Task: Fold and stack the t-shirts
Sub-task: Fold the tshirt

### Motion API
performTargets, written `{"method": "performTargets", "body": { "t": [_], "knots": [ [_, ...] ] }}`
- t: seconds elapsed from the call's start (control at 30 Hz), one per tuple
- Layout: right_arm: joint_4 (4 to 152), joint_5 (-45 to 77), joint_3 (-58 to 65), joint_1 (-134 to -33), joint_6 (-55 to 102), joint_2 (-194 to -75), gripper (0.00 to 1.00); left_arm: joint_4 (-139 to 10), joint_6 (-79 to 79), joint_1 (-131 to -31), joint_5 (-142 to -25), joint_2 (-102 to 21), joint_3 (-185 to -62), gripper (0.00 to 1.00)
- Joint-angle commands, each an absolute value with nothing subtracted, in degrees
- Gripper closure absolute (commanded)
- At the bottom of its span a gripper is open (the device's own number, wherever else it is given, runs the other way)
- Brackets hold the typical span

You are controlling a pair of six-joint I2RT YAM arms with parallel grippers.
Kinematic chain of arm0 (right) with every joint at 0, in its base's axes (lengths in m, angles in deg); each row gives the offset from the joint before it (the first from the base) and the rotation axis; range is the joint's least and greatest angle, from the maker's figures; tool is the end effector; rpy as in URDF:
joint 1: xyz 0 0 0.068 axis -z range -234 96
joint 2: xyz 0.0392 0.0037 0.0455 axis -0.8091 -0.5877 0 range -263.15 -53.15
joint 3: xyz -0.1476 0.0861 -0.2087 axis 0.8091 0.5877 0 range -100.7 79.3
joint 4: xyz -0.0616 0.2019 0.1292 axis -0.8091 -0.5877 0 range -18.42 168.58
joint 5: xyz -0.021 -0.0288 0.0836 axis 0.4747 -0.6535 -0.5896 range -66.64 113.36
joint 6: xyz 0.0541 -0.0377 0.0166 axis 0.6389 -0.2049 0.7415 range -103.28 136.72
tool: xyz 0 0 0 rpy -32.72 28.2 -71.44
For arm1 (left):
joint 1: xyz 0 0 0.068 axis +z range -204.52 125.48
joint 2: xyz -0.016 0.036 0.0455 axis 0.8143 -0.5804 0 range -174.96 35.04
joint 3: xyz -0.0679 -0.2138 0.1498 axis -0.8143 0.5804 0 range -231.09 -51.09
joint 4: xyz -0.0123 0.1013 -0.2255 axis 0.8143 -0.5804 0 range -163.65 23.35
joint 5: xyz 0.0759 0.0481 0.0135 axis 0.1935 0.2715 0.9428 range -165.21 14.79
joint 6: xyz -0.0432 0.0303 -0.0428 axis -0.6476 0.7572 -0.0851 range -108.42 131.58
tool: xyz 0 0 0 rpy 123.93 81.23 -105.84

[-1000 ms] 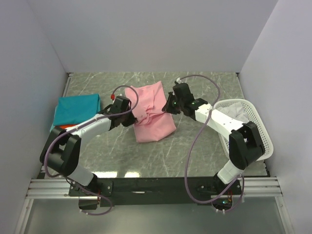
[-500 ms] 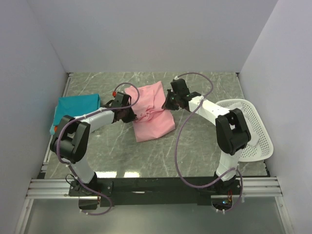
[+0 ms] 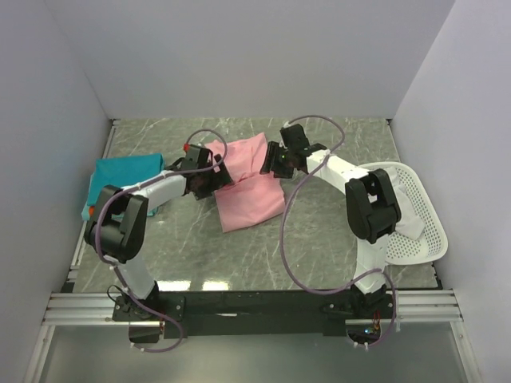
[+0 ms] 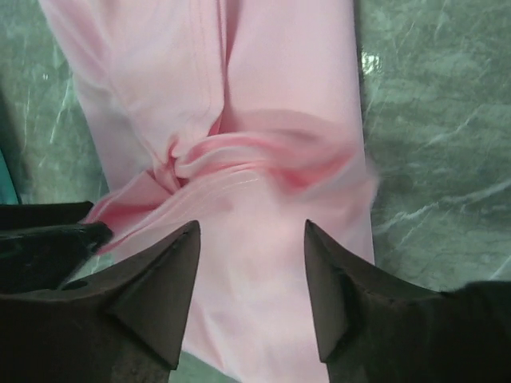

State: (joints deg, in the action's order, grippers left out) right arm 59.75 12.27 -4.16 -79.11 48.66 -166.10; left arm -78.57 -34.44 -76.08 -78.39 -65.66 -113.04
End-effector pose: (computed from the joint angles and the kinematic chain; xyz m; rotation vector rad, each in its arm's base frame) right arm 0.3906 0.1945 0.1974 0.0571 2.5103 0.6703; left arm 0.3401 -0.1376 0.1732 -0.5141 2.4907 -0.5642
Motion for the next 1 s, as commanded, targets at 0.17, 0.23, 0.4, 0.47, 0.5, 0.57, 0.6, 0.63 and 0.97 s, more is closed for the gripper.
{"method": "performTargets", "body": {
  "t": [0.17, 0.23, 0.4, 0.47, 0.5, 0.57, 0.6, 0.63, 0.97],
  "knots": [
    [59.4, 13.7, 4.0, -81.2, 45.8, -152.3, 0.28, -77.6, -36.0, -76.1, -77.8, -50.9, -106.1, 0.01],
    [59.6, 15.4, 6.5, -81.9, 45.8, -148.8, 0.27, -78.0, -37.2, -76.1, -76.9, -47.2, -103.7, 0.01],
    [62.5, 14.6, 16.2, -82.7, 47.4, -142.2, 0.27, -76.8, -40.0, -77.3, -76.6, -39.9, -95.6, 0.00],
    [62.9, 14.5, 18.0, -82.7, 47.7, -141.2, 0.27, -75.5, -41.3, -78.7, -76.5, -37.2, -93.5, 0.00],
    [62.9, 14.1, 18.0, -82.7, 47.4, -141.1, 0.27, -74.8, -41.5, -80.3, -76.8, -36.8, -93.1, 0.01],
    [63.7, 10.2, 17.4, -82.7, 47.2, -141.3, 0.27, -73.4, -42.0, -82.3, -77.2, -36.9, -93.4, 0.00],
    [65.0, 8.4, 17.3, -82.7, 47.2, -141.7, 0.27, -73.2, -41.9, -83.9, -77.7, -37.4, -93.8, 0.00],
    [65.5, 7.3, 16.9, -83.2, 47.6, -141.8, 0.27, -73.2, -42.1, -84.7, -77.5, -38.9, -94.3, 0.01],
    [68.4, 2.8, 16.5, -84.6, 49.0, -149.5, 0.27, -67.8, -42.6, -87.4, -81.8, -50.5, -97.8, 0.01]
  ]
}}
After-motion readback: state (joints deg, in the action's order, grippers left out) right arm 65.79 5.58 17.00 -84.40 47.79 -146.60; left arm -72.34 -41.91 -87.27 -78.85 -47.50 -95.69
